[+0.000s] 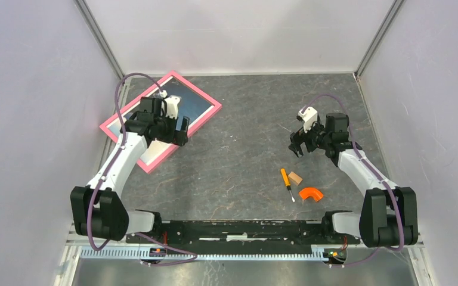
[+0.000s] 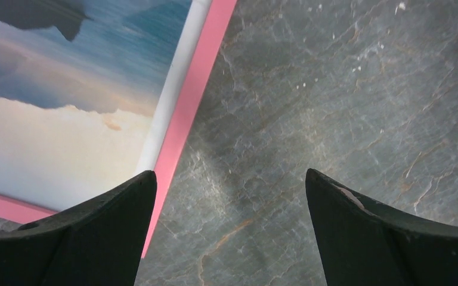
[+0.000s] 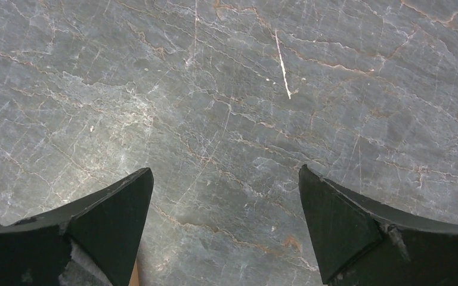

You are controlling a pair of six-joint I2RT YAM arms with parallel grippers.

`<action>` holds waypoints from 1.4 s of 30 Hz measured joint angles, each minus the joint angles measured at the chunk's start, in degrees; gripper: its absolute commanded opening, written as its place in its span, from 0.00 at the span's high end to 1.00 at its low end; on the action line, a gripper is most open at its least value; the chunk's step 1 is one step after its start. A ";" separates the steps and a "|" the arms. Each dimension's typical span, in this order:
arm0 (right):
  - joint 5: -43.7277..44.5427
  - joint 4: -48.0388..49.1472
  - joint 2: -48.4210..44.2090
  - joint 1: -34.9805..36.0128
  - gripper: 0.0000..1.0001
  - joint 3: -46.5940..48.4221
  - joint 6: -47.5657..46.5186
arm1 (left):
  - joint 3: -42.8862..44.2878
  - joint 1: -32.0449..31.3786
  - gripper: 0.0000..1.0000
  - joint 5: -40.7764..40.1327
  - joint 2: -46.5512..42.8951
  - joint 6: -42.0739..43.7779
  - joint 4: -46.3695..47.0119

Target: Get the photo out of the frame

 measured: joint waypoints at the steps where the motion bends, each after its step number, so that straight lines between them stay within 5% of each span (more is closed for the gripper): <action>1: -0.13 -0.35 0.00 0.00 0.02 0.24 -0.02 | 0.50 0.00 0.00 0.20 0.24 -0.26 0.55; 12: -0.87 -2.56 0.57 0.00 0.02 1.51 -1.77 | 26.01 -0.74 0.00 2.71 23.61 2.75 -2.86; 22: 1.44 -3.61 1.70 0.00 0.02 2.67 -2.10 | 36.74 -5.77 0.02 -0.37 41.00 5.09 -6.32; 38: -0.76 -4.48 2.56 -1.40 0.02 3.76 -2.03 | 44.81 -9.16 0.38 -3.82 52.68 7.61 -6.82; 42: -2.03 -5.01 2.80 -1.70 0.02 3.91 -2.58 | 44.81 -10.16 0.54 -4.72 53.33 8.59 -6.84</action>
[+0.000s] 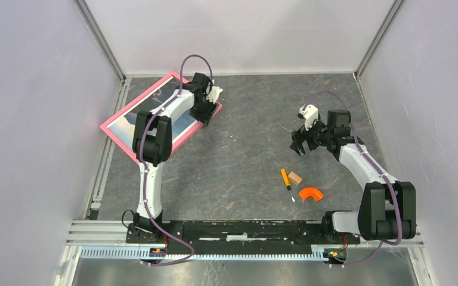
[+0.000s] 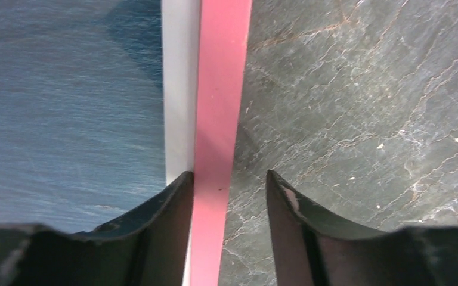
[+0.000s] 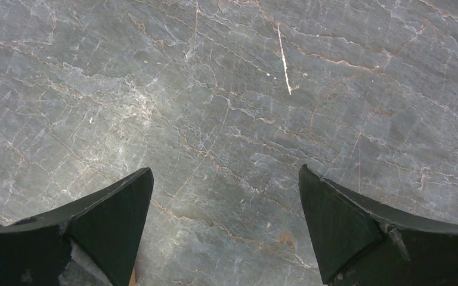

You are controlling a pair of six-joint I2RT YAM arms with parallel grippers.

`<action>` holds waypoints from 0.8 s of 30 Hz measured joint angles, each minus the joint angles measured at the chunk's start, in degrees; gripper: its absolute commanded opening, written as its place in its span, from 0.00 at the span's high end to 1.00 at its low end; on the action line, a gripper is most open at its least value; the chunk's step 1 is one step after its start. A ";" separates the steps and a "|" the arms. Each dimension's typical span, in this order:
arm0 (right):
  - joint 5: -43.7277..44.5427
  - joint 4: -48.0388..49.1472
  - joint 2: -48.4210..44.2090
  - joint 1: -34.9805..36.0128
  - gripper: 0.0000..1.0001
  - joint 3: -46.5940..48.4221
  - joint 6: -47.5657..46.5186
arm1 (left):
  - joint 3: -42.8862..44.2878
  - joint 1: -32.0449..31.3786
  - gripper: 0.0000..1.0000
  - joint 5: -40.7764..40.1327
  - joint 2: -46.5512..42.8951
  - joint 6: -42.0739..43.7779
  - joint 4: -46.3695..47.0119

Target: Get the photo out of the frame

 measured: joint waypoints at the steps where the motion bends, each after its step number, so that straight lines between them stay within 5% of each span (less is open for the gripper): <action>1: -0.42 -0.17 0.02 -0.15 0.02 0.04 -0.13 | 0.00 -0.24 0.59 -0.72 0.00 0.48 0.02; 14: -5.27 -2.54 0.83 -3.08 0.02 0.85 -1.11 | -7.04 -6.75 0.96 -5.64 -3.80 7.61 2.43; 24: -7.41 -2.99 0.83 -3.45 0.02 0.85 -1.70 | -24.37 -17.00 0.98 -5.14 -15.02 22.36 5.55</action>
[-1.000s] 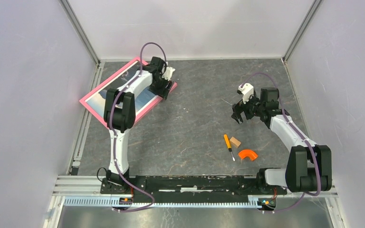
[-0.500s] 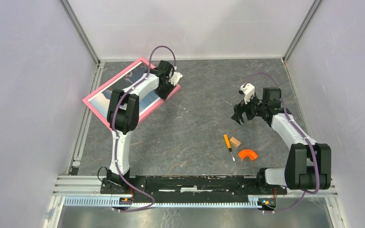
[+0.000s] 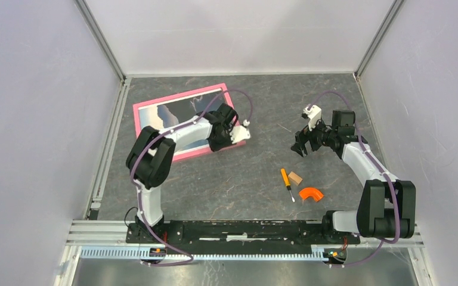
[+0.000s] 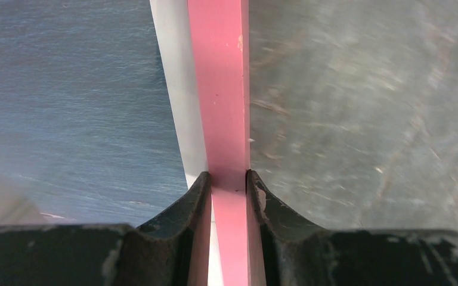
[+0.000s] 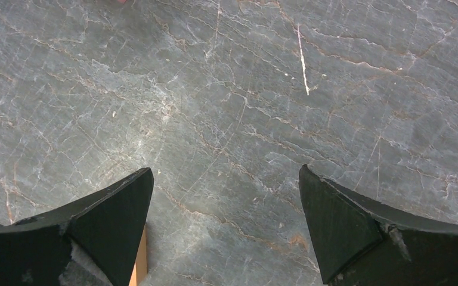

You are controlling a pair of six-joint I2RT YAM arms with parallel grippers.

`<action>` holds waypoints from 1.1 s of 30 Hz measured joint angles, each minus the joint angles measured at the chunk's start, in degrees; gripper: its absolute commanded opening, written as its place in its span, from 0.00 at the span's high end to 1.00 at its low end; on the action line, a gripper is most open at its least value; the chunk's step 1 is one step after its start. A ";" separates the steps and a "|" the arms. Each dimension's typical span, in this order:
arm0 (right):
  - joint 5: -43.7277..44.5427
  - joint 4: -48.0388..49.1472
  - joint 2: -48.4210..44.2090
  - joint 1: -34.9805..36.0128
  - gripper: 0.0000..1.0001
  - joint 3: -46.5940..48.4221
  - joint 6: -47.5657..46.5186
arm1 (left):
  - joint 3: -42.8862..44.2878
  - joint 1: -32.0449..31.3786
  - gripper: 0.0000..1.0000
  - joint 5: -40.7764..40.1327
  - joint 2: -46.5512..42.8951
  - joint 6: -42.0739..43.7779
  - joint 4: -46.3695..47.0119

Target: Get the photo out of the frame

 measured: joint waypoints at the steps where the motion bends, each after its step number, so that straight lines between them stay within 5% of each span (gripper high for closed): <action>1: -0.22 -0.02 0.00 0.00 0.02 0.00 0.00 | -1.92 -0.61 0.98 0.92 -1.33 2.27 0.09; 10: -1.05 -0.28 0.44 0.07 0.02 0.28 0.00 | -18.27 -1.97 0.91 7.50 -15.13 21.99 -3.52; 15: -0.17 -0.68 3.93 2.25 0.02 4.00 0.11 | -26.62 -2.03 0.54 8.17 -25.79 30.60 -8.17; 21: 2.75 -2.34 12.59 9.53 0.02 17.62 0.68 | -26.91 0.11 0.14 9.05 -35.71 28.68 -9.79; 33: 8.59 -4.39 40.09 23.47 0.02 53.11 1.64 | -28.20 34.71 0.16 15.72 -50.10 22.38 -14.32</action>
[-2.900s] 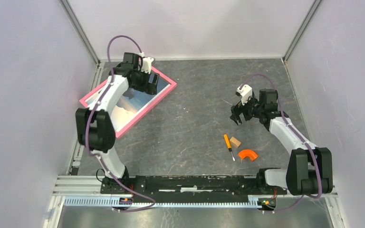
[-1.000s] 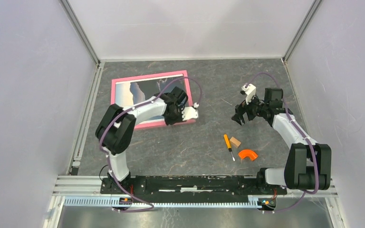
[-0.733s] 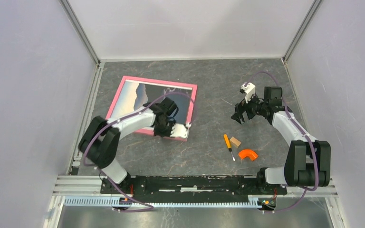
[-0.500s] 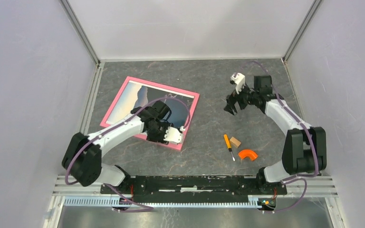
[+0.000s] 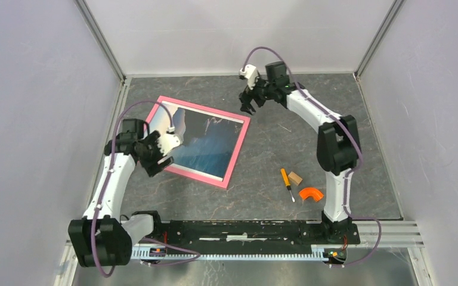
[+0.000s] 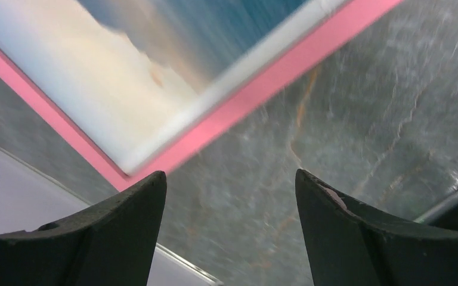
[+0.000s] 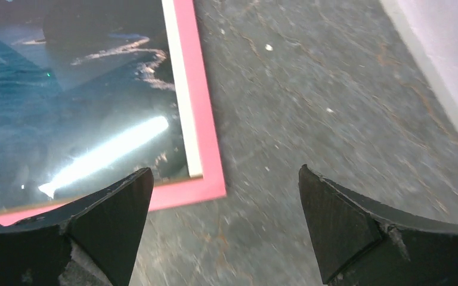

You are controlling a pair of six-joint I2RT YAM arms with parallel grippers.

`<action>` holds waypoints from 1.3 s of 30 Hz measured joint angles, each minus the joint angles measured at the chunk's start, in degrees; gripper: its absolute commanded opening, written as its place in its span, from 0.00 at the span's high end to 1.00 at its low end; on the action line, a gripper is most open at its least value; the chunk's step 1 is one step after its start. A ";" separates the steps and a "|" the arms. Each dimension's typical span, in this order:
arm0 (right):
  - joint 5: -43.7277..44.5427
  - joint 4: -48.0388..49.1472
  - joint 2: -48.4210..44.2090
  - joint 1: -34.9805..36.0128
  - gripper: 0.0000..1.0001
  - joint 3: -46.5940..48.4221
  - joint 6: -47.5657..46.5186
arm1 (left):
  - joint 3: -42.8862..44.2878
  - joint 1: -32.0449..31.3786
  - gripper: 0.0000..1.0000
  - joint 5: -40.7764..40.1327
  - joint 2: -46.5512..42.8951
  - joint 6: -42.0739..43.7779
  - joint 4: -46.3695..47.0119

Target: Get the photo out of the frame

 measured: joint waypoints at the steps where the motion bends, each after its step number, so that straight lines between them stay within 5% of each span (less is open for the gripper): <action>1: 0.24 0.11 1.90 0.85 0.02 1.46 0.50 | -1.53 2.60 0.16 -0.07 -0.37 0.00 -0.39; 8: 1.29 1.57 13.18 4.68 0.02 8.31 4.94 | -9.70 10.95 0.16 -1.31 0.74 0.00 0.07; 18: 1.79 2.60 19.45 5.09 0.02 10.84 8.09 | -11.17 12.59 0.17 -1.70 10.75 -2.29 10.58; 28: -2.56 2.36 14.53 3.67 0.09 -0.04 5.86 | -7.76 12.90 0.19 -1.38 21.31 -8.09 14.86; 39: -5.99 -0.22 -2.27 1.49 0.10 -23.76 2.86 | 2.49 10.80 0.19 0.81 31.91 -14.36 20.39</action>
